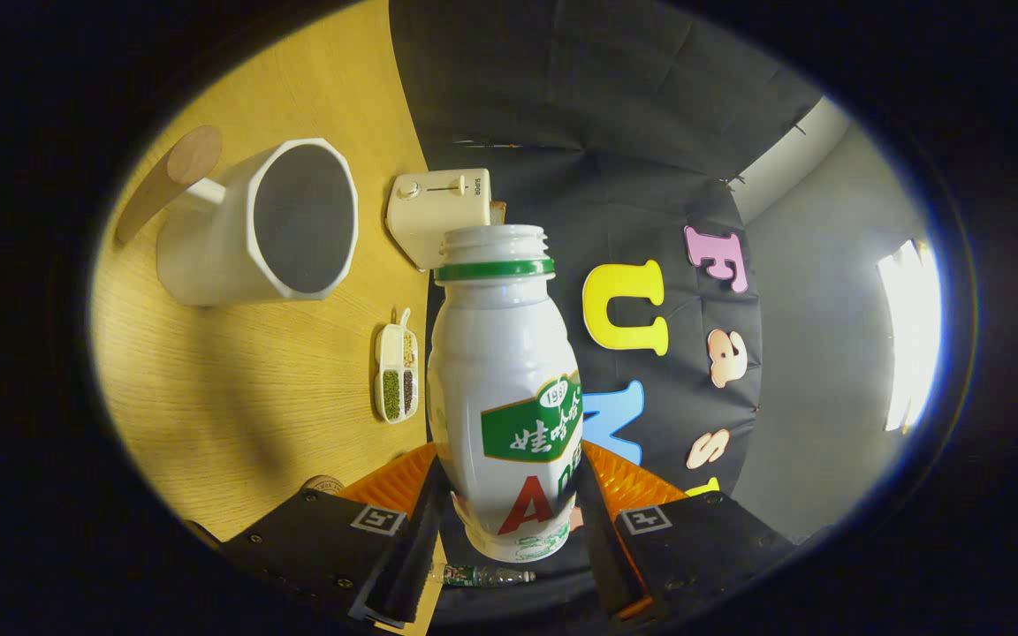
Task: Take the bottle from table, then pour the juice into the cup, finally place the bottle on the coaster
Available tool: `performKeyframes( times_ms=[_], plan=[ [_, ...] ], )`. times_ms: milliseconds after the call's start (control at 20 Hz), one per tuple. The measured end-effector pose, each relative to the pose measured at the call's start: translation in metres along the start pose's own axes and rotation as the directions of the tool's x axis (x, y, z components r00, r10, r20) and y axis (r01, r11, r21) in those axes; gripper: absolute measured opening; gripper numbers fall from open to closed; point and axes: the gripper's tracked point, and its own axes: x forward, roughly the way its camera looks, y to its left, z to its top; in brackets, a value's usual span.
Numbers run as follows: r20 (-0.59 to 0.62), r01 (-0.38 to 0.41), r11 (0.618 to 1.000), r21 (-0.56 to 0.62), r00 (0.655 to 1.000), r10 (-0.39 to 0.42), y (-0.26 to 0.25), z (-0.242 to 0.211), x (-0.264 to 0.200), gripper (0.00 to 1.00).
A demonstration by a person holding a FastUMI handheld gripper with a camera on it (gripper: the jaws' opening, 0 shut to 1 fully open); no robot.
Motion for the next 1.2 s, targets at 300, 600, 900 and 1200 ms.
performKeyframes(
  times_ms=[300,600,900,1200],
  plan=[
    [0.003,0.01,0.999,-0.04,1.0,-0.01,-0.0002,-0.0003,0.0009,0.73],
    [0.012,0.024,0.997,-0.076,1.0,-0.023,-0.0018,0.0029,0.0039,0.73],
    [0.016,0.033,0.995,-0.093,0.999,-0.031,-0.0024,0.0018,0.0066,0.73],
    [0.02,0.046,0.993,-0.111,0.999,-0.044,-0.0051,0.0004,0.0094,0.73]
  ],
)
